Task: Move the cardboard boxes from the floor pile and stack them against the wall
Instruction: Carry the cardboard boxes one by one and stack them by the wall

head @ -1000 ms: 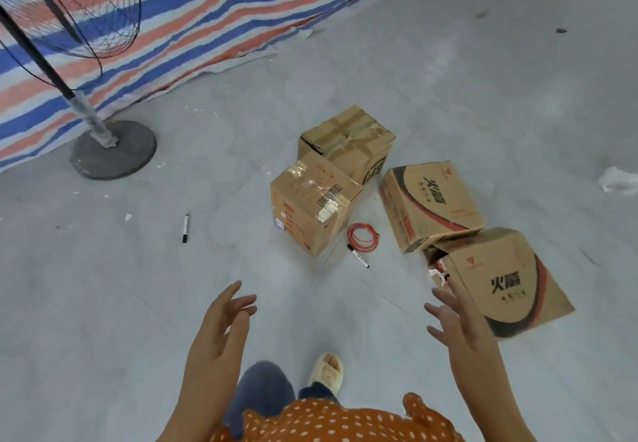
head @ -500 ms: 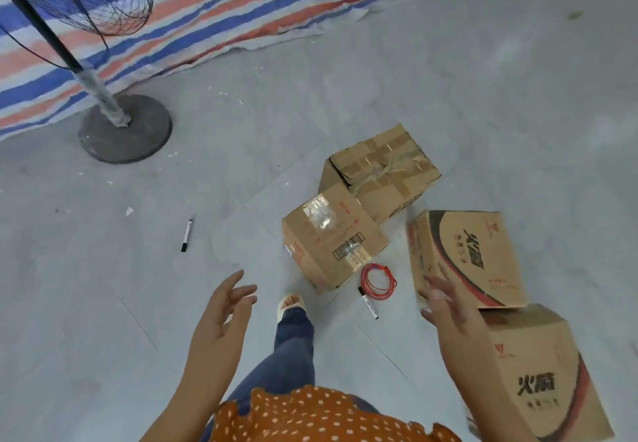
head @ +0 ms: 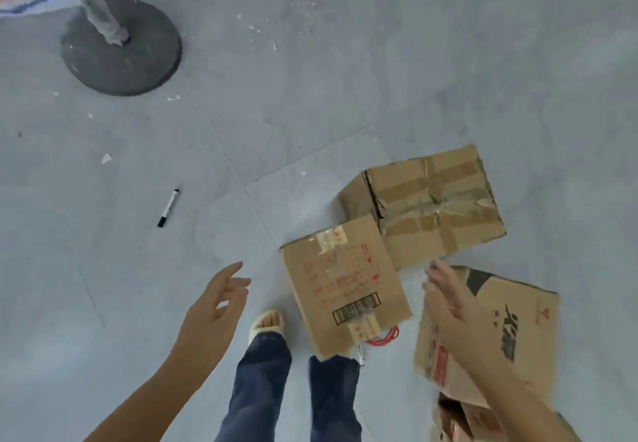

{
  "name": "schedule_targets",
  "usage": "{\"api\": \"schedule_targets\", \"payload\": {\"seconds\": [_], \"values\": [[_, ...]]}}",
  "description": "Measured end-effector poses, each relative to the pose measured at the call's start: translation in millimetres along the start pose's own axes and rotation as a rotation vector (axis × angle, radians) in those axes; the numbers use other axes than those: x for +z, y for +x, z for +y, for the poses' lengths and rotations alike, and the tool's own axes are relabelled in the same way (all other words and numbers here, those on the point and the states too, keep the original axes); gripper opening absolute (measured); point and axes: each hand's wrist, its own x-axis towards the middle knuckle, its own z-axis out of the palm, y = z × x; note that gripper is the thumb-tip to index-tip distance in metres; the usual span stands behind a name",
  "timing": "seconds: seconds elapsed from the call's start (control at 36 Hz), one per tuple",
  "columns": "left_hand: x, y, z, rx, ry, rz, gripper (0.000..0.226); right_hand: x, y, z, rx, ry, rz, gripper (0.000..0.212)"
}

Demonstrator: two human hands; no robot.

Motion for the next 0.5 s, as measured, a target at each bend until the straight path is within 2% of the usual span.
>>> {"api": "schedule_targets", "payload": {"seconds": [0.08, 0.14, 0.28, 0.44, 0.5], "values": [[35.5, 61.1, -35.0, -0.112, -0.051, -0.008, 0.025, 24.4, 74.7, 17.9, 0.009, -0.065, -0.090, 0.050], [60.0, 98.8, -60.7, -0.217, -0.093, -0.026, 0.027, 44.6, 120.9, 30.7, -0.008, -0.099, -0.135, 0.051], [109.7, 176.0, -104.5, -0.432, -0.186, -0.004, 0.027, 93.4, 221.4, 63.1, -0.049, -0.217, -0.138, 0.050], [152.0, 237.0, -137.0, -0.611, -0.273, -0.012, 0.068, 136.6, 285.4, 88.4, 0.095, -0.227, -0.135, 0.051], [161.1, 245.2, -137.4, -0.646, -0.361, -0.021, 0.069, 146.7, 291.7, 93.0, 0.191, -0.214, -0.158, 0.059]]}}
